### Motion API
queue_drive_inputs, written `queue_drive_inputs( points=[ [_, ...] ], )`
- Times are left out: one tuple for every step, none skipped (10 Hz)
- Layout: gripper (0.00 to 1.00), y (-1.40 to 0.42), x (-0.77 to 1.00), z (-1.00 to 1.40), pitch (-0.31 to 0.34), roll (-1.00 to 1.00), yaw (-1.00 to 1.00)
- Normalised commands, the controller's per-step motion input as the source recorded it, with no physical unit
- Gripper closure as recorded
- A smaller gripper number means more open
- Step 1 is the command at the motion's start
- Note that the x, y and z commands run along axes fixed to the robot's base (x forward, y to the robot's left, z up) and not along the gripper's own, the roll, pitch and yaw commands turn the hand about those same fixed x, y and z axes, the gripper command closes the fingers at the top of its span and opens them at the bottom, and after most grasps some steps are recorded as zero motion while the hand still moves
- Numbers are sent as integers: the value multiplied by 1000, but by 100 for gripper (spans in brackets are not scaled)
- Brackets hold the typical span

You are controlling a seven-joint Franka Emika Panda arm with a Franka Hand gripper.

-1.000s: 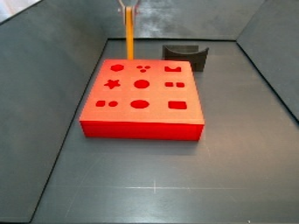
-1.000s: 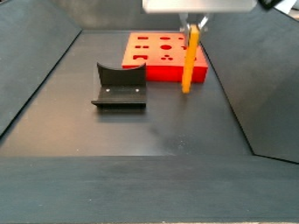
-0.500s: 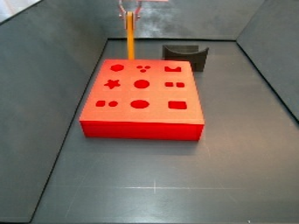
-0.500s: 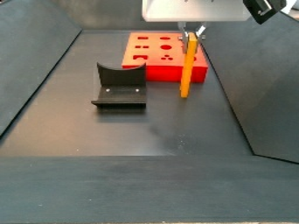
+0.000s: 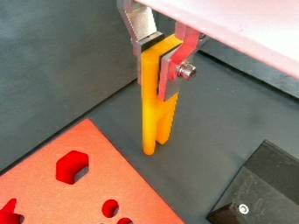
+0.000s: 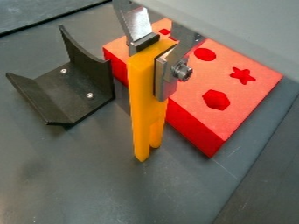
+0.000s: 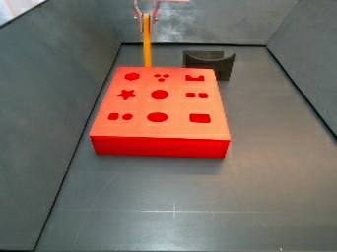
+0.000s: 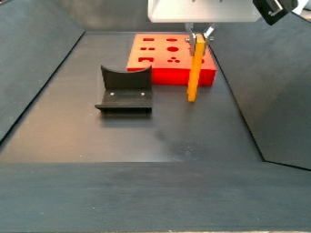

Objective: Pick up the square-circle object. Move up. Rotate the square-circle object. Move to above the board. Insert the square-circle object.
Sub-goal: Rotate the square-circle object.

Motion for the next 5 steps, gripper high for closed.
queue_drive_inputs(
  points=[
    [100,13,-5,-228,-49,-58,6],
    [0,0,0,0,-49,142,6],
    [0,150,0,1000,-33,128,18],
    [0,146,-19,1000,-12,122,18],
    [0,110,-34,948,25,101,12]
  ],
)
